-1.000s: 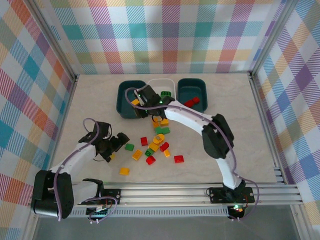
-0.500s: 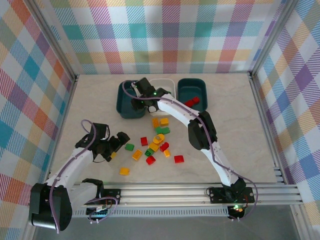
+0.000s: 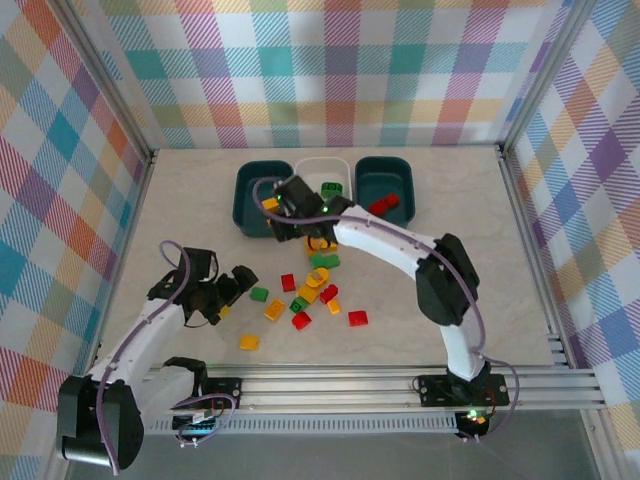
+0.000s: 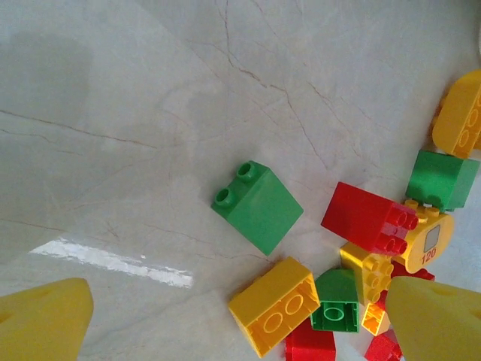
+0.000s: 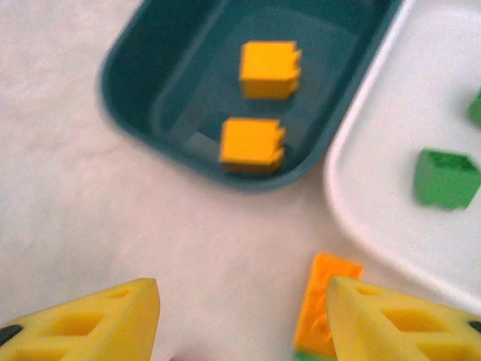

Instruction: Sort the legos into containers by color

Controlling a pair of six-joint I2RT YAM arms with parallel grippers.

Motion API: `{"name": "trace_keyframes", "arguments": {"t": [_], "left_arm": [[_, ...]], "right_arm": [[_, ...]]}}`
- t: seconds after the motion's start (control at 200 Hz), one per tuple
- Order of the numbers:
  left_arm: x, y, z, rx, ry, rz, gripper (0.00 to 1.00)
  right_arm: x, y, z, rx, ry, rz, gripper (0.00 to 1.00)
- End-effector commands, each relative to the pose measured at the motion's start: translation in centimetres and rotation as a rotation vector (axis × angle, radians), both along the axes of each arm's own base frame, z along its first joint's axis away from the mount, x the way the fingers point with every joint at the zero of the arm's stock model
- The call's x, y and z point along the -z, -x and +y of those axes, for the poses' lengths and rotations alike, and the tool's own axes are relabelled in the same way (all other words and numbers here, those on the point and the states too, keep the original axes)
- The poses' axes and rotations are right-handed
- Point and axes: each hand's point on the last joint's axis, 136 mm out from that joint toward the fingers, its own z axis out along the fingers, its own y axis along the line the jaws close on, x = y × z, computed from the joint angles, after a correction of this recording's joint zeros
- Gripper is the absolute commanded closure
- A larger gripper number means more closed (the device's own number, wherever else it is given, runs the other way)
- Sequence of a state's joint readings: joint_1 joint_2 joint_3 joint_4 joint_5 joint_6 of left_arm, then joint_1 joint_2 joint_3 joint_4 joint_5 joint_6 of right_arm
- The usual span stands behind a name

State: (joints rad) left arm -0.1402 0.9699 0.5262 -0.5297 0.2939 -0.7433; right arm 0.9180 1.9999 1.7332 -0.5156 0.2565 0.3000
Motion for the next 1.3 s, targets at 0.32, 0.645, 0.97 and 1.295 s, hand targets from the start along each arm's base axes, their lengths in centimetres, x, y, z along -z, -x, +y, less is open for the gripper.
{"name": "trace_keyframes", "arguments": {"t": [0.32,0.645,0.97,1.295], "left_arm": [[-1.8,0.6,2.6,-0.117,-0.08,-0.055,0.0],[-1.5,1.2,2.6,-0.116,-0.08,-0.057,0.0],[-1.3,0.9,2.5,-0.107,-0.078,-0.047,0.0],[-2.2,-0.2,1.1,-0.063,-0.026,-0.078,0.01]], "right_arm": [[9.6,8.9,-0.1,0.051,0.186,0.172,0.37],[12.2,8.0,0.1,0.064,0.245,0.193,0.37],[11.6,6.7,1.3,0.051,0.203,0.166,0.65],[3.8,3.3,-1.2,0.094,0.067,0.022,0.76]]}}
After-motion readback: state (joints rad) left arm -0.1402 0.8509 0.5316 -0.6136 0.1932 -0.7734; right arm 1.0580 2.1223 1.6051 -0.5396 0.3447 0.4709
